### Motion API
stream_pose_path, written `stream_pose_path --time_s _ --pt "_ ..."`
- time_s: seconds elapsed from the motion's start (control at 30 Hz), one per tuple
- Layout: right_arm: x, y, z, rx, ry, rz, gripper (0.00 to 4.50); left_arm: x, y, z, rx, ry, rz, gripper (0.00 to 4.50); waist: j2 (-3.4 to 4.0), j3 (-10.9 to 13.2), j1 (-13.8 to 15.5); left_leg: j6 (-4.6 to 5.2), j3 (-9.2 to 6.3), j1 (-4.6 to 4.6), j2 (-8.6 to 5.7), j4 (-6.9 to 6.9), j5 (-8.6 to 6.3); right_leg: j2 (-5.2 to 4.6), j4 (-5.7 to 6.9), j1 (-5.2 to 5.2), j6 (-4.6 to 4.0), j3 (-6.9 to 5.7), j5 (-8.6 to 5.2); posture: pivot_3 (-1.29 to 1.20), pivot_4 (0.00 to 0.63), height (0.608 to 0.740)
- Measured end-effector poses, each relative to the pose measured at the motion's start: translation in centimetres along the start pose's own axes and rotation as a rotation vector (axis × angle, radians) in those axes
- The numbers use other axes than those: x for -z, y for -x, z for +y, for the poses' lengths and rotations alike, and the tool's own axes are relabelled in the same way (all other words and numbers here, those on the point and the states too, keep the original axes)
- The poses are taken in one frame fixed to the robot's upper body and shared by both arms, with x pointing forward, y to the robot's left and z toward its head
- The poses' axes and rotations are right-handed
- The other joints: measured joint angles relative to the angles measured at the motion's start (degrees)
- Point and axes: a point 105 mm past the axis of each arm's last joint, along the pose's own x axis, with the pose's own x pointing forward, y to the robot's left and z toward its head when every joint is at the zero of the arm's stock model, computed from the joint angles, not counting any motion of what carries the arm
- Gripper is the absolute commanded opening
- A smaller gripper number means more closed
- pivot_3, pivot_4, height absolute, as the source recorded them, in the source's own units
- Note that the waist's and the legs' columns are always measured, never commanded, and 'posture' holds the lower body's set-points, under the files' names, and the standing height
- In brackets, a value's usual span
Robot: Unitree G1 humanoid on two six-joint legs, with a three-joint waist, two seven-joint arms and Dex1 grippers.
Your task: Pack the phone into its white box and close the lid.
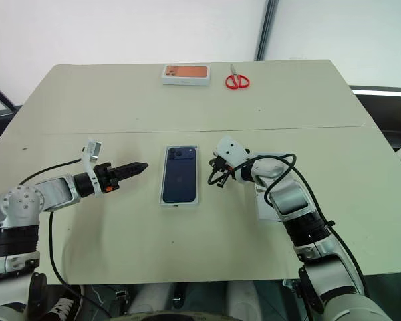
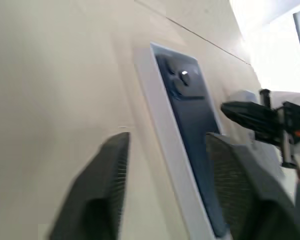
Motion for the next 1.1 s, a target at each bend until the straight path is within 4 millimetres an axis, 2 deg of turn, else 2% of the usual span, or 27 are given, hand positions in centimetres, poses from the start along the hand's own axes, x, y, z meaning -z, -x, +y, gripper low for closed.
stream_pose_path --time_s 0.07,0.1,0.23,0.3,0.4,0.53,0.87,1.1 --pt "0.2 0.0 -0.1 0.005 0.004 0.006 0.00 -0.2 -0.3 0.4 -0.033 -0.090 -0.007 0.29 0.00 0.0 0.0 0.00 0.01 0.00 0.00 0.00 0.00 -0.01 -0.01 0.01 0.00 0.00 0.00 0.00 0.150 0.740" --pt "0.2 0.0 -0.1 0.004 0.006 0.008 0.00 0.0 -0.7 0.5 -0.046 -0.138 -0.008 0.05 0.00 0.0 0.0 0.00 0.02 0.00 0.00 -0.01 0.00 -0.01 -0.02 0.02 0.00 0.00 0.00 0.00 0.150 0.740" --pt "0.6 -0.3 0.6 -0.015 0.014 0.017 0.00 2.0 -1.9 -0.1 -0.010 -0.288 0.007 0.05 0.01 0.0 -0.1 0.00 0.02 0.00 0.00 -0.06 0.00 -0.03 -0.05 -0.01 0.00 0.01 0.00 0.00 0.150 0.740" --pt "0.9 -0.4 1.2 -0.028 0.013 0.022 0.00 3.7 -2.5 -0.5 0.030 -0.393 0.018 0.05 0.02 0.0 -0.2 0.00 0.07 0.00 0.02 -0.10 0.00 -0.04 -0.06 -0.04 -0.01 0.05 0.00 0.00 0.150 0.740" --pt "0.9 -0.4 1.7 -0.041 0.016 0.020 0.00 5.3 -2.5 -0.6 0.070 -0.484 -0.011 0.05 0.04 0.0 -0.1 0.00 0.05 0.00 0.04 -0.10 0.00 -0.08 -0.07 -0.04 -0.02 0.04 0.00 0.00 0.150 0.740" --pt "0.8 -0.4 2.0 -0.045 0.021 0.018 0.00 5.5 -2.6 -0.5 0.082 -0.588 -0.044 0.05 0.05 0.0 0.2 0.02 0.02 0.01 0.00 -0.05 -0.01 -0.16 -0.13 0.00 -0.02 -0.04 0.00 0.00 0.150 0.740" --pt "1.2 0.5 4.0 -0.132 0.030 0.029 0.00 6.4 -4.5 -1.9 0.125 -0.612 -0.035 0.05 0.13 0.0 0.5 0.08 -0.11 0.08 -0.08 0.05 -0.04 -0.15 -0.21 0.18 0.01 -0.20 0.01 0.00 0.150 0.740" --pt "1.9 2.2 4.1 -0.119 0.009 0.069 0.00 7.3 -5.4 -3.4 0.201 -0.598 0.025 0.05 0.13 0.0 1.4 0.11 -0.10 0.06 -0.09 0.05 -0.05 -0.15 -0.22 0.19 0.02 -0.20 0.01 0.00 0.150 0.740"
